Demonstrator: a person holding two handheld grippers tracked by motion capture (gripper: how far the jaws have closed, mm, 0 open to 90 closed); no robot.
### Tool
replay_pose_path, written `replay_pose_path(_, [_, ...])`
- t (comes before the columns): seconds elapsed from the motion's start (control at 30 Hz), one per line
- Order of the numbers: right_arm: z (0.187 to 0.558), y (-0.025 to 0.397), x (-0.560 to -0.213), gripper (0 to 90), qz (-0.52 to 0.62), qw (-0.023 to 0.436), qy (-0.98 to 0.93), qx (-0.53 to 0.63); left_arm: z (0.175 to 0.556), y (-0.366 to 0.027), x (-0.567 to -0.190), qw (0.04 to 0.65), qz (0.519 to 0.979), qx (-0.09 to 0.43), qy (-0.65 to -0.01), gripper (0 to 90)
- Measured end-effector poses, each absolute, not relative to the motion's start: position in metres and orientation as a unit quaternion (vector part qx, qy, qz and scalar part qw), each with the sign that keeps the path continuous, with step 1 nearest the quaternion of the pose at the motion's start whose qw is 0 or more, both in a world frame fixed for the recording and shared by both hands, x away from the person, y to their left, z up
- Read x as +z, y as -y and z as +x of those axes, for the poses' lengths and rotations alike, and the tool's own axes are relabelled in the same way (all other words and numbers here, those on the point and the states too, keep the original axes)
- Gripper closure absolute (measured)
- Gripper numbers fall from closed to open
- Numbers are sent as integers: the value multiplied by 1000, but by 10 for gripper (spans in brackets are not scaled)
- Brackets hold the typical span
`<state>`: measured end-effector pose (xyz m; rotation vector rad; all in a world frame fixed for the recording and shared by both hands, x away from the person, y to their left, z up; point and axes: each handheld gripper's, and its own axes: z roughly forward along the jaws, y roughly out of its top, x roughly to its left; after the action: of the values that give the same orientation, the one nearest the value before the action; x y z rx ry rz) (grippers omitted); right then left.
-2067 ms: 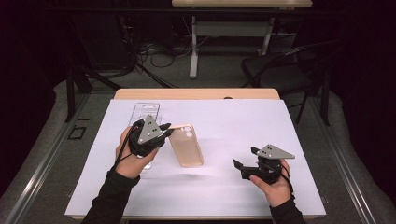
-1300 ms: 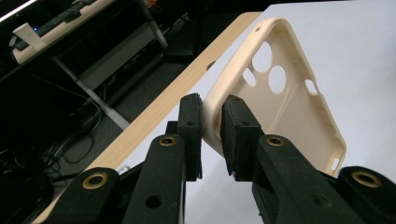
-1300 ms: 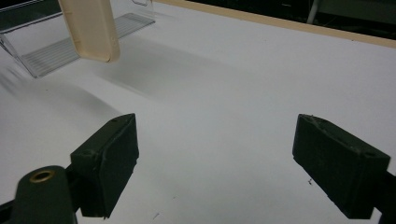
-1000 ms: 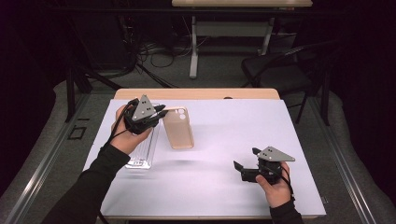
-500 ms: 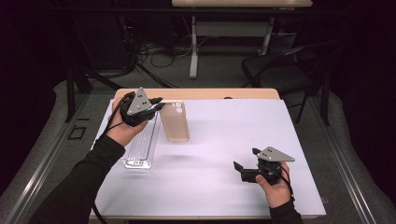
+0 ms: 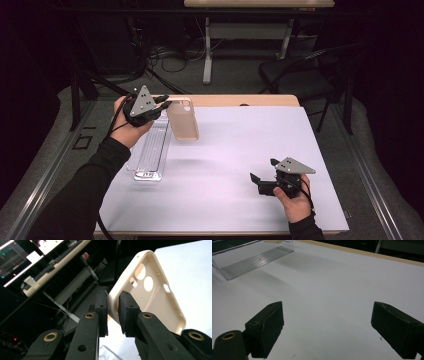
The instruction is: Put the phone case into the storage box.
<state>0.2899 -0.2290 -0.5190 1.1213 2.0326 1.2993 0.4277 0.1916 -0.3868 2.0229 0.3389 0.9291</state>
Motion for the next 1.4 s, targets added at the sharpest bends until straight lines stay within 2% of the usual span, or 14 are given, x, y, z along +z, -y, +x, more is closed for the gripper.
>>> replay_pose_path(0.47, [291,230,-521,107,412,239,-742,472,448,-205,-380,442,798,395,-106,788])
replay_pose_path(0.73, [291,231,-520,108,412,245,-739,474,457,-211,-377,428,803,406,-88,788])
replay_pose_path(1.4, [290,232,-522,65,411,258,-736,473,474,-239,-379,416,796,427,-111,787])
